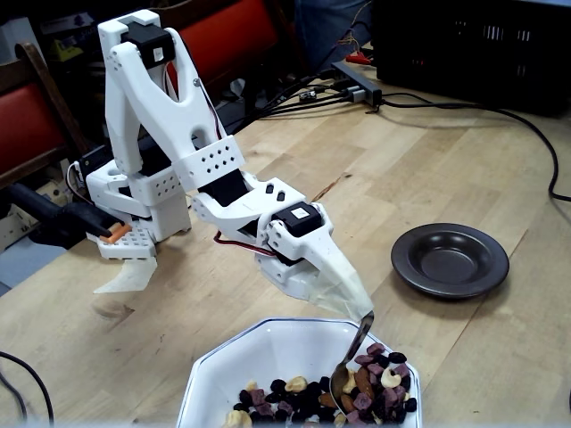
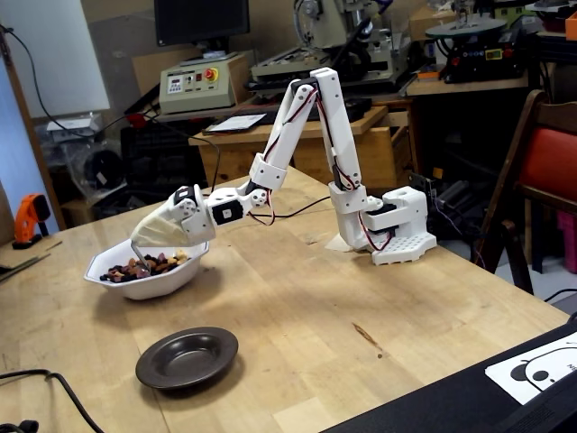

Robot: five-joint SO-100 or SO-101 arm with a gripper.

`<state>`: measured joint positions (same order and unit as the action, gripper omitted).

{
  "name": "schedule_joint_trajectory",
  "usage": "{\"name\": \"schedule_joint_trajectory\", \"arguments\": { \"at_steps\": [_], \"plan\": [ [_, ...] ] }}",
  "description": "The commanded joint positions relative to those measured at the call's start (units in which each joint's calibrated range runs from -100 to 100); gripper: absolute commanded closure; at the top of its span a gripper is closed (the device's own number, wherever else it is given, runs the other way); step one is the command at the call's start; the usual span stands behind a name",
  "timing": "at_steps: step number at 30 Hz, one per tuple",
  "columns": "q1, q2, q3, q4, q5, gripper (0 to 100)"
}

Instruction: Use spoon to transfer food from the white bowl to brown plate

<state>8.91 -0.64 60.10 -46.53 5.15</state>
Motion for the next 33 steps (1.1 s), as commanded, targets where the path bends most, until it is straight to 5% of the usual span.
{"name": "schedule_joint_trajectory", "arguments": {
  "at_steps": [1, 33],
  "plan": [
    [-0.68, -1.2, -3.64, -0.43, -0.29, 97],
    [-0.68, -1.37, -4.17, -0.43, -8.89, 97]
  ]
}}
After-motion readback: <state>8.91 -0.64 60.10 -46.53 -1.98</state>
